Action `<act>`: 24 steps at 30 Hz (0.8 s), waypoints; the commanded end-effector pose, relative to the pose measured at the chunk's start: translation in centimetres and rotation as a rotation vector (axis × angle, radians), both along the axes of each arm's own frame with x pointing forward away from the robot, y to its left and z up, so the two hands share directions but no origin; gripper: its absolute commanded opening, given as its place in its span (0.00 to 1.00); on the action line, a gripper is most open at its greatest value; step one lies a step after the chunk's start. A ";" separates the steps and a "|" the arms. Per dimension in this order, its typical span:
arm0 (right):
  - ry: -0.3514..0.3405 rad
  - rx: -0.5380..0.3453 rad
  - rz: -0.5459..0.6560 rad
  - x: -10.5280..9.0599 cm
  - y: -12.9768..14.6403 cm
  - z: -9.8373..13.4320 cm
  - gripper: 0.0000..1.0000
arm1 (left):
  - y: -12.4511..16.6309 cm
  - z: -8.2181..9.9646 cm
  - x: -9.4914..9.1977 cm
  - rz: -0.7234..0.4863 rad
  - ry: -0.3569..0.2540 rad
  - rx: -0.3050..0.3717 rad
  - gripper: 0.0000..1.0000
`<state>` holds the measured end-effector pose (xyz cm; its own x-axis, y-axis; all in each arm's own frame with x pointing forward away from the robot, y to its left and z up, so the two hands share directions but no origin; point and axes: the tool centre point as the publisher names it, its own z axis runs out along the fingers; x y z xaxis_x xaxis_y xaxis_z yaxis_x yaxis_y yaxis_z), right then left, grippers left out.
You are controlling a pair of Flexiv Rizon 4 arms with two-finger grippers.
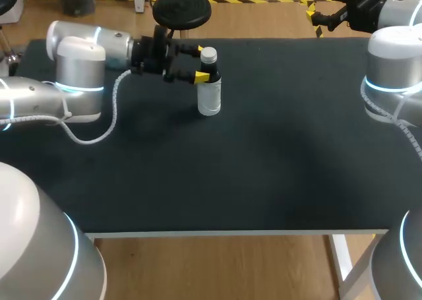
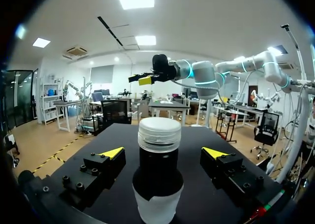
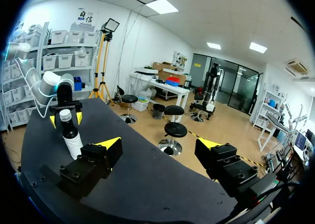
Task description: Unscrew the bottle cap
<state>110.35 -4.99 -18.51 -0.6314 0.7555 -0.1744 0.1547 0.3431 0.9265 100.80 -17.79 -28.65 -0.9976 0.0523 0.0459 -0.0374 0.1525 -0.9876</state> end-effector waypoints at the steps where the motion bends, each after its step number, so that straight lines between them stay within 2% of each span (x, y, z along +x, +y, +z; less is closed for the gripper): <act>1: 0.002 -0.001 0.001 0.1 0.0 0.0 1.00 | -0.1 -0.3 0.3 -0.007 0.005 -0.005 1.00; 15: 0.002 -0.001 0.001 0.1 0.0 0.0 1.00 | -0.8 -0.2 0.2 -0.028 0.009 -0.023 0.98; 16: 0.002 -0.001 0.001 0.1 0.0 0.0 1.00 | -0.8 -0.2 0.2 -0.028 0.008 -0.022 0.84; 17: 0.002 -0.001 0.001 0.1 0.0 0.0 1.00 | -0.8 -0.1 0.2 -0.028 0.009 -0.023 0.77; 18: 0.002 -0.001 0.001 0.1 0.0 0.0 1.00 | -0.8 -0.1 0.2 -0.028 0.008 -0.024 0.58; 19: 0.002 -0.001 0.001 0.1 0.0 0.0 1.00 | -0.8 -0.1 0.2 -0.028 0.007 -0.025 0.49; 20: 0.002 -0.001 0.001 0.1 0.0 0.0 1.00 | -0.8 -0.1 0.2 -0.028 0.007 -0.025 0.47; 22: 0.002 -0.001 0.001 0.1 0.0 0.0 1.00 | -0.7 -0.1 0.2 -0.030 0.007 -0.028 0.36; 23: 0.002 -0.001 0.001 0.1 0.0 0.0 1.00 | -0.7 0.0 0.2 -0.030 0.007 -0.029 0.34; 24: 0.002 -0.001 0.001 0.1 0.0 0.0 1.00 | -0.7 0.0 0.2 -0.031 0.007 -0.029 0.25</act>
<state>110.35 -4.99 -18.51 -0.6314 0.7555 -0.1744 0.1547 0.3432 0.9265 100.75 -18.52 -28.49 -0.9957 0.0776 0.0500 -0.0398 0.1280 -0.9910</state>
